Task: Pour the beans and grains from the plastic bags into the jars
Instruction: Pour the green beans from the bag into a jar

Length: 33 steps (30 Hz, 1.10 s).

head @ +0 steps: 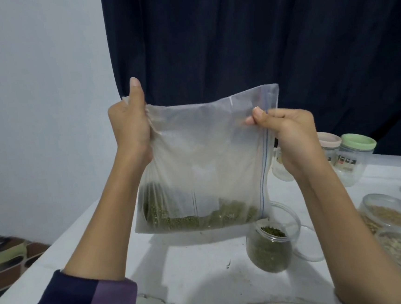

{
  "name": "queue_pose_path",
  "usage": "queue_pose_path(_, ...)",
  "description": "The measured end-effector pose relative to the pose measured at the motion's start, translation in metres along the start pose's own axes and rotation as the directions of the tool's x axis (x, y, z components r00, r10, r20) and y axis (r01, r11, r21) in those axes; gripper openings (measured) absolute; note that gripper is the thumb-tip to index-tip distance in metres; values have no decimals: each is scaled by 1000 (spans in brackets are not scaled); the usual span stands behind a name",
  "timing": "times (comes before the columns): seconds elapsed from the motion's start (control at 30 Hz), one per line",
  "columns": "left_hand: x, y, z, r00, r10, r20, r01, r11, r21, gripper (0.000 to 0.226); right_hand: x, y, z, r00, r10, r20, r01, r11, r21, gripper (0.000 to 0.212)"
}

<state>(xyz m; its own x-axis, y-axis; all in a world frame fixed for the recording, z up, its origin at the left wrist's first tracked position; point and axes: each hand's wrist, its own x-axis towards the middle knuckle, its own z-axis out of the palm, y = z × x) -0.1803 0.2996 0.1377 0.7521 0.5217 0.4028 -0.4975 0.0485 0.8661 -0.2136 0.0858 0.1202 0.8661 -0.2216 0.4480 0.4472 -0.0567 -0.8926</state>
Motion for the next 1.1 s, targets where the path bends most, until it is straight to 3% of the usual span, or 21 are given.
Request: queue_pose_path(1.1,-5,0,15,999,-5,33,6,999,-35,53,-2,3,-10,992,-79,-95,76,997,-30,23)
